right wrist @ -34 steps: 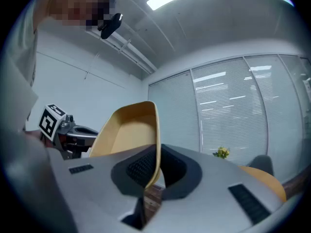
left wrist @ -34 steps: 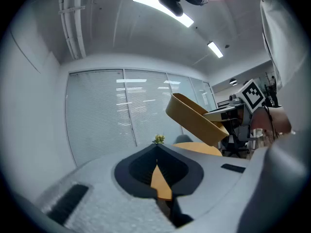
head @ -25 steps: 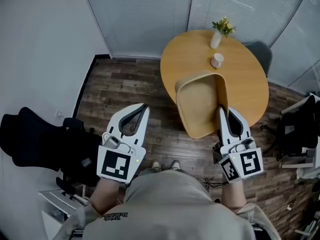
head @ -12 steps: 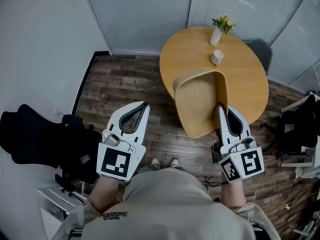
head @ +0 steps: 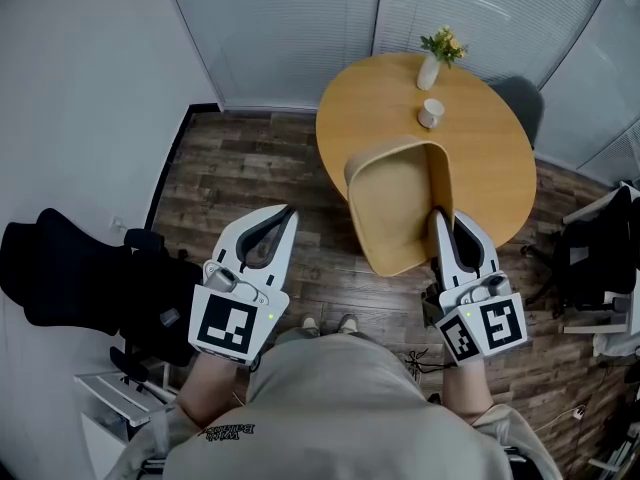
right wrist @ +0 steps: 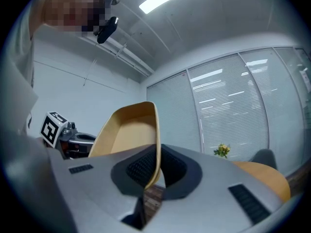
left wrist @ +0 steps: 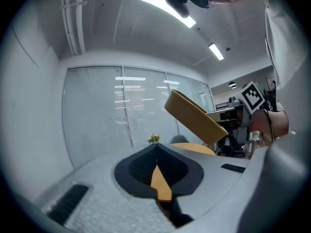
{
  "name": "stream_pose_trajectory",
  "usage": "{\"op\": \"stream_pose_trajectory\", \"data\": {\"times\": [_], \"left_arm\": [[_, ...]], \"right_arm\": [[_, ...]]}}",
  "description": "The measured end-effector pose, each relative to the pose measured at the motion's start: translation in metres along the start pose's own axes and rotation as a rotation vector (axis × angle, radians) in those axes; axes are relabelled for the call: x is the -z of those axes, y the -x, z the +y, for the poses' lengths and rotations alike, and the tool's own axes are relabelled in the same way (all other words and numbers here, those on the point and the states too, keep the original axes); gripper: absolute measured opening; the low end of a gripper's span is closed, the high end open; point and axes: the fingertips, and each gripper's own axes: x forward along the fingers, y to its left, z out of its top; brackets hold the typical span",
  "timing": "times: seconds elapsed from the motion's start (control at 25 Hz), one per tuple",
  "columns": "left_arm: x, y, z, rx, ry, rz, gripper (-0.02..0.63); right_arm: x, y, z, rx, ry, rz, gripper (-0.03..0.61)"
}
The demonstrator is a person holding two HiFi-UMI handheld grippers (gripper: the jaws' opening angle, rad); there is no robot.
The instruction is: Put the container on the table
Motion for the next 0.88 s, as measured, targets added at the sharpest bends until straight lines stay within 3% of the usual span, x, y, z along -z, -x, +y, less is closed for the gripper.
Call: {"op": "stream_pose_trajectory", "data": {"times": [0.88], "left_arm": [[0.014, -0.017, -0.046, -0.058, -0.049, 0.064, 0.021]], "right_arm": [[0.012, 0.017, -0.039, -0.087, -0.034, 0.006, 0.032]]}}
